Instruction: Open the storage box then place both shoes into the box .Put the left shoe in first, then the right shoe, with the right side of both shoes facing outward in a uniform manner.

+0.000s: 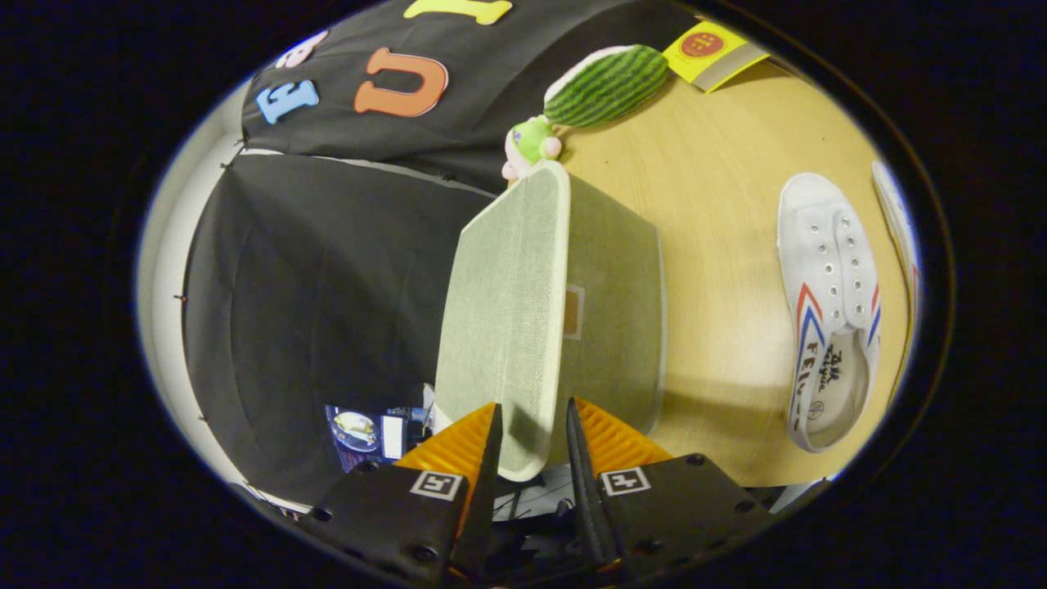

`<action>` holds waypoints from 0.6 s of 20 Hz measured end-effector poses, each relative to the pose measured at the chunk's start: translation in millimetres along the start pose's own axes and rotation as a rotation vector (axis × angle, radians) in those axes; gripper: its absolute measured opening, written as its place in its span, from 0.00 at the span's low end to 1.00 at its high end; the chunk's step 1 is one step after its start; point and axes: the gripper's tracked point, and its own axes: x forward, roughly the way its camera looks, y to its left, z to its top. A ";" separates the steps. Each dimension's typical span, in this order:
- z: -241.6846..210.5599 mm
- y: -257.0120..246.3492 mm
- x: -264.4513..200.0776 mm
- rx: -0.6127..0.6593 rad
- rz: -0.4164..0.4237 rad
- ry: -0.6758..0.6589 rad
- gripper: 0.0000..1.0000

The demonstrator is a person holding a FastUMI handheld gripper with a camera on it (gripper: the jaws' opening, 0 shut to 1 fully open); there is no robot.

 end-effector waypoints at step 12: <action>32.7 57.4 -32.3 -0.063 0.067 -0.060 0.06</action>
